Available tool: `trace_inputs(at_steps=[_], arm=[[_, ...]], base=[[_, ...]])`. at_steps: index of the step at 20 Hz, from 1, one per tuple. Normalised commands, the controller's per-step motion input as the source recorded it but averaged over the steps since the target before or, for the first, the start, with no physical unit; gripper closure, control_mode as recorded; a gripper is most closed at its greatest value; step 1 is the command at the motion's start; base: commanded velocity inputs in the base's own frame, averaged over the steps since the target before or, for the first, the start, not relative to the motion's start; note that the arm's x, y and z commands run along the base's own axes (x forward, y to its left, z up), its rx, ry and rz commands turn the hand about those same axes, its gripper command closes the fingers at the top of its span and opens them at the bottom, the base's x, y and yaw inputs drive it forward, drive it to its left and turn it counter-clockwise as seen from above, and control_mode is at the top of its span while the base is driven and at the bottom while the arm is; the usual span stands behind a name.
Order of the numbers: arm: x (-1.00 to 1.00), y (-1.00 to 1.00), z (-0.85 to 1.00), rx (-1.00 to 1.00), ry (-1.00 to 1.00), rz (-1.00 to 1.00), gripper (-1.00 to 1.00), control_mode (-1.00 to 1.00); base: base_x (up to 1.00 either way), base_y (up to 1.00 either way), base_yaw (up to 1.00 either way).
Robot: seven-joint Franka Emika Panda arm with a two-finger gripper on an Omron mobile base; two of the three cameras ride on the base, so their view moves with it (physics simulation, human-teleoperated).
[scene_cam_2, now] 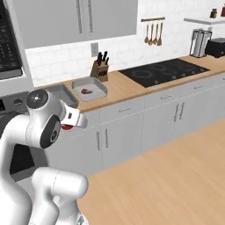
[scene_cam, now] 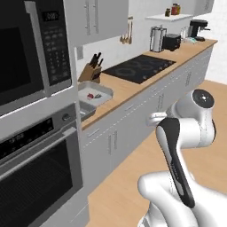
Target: Place one tomato and one fish in each tupperware on the nearby counter, to pack two identical lunches.
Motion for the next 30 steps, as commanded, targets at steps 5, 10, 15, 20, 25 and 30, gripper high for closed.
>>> trace_inputs(at_steps=[5,10,15,20,25,30], arm=[[0.00,0.00,0.00,0.00,0.00,0.00,1.00,1.00],[0.00,0.00,0.00,0.00,0.00,0.00,1.00,1.00],[0.00,0.00,0.00,0.00,0.00,0.00,1.00,1.00],[0.00,0.00,0.00,0.00,0.00,0.00,1.00,1.00],[0.00,0.00,0.00,0.00,0.00,0.00,1.00,1.00],[0.00,0.00,0.00,0.00,0.00,0.00,1.00,1.00]], base=[[1.00,-0.30,0.18],[0.65,-0.43,0.51],[0.25,-0.04,0.71],[0.66,-0.36,0.44],[0.71,-0.54,0.20],[0.38,0.25,0.05]])
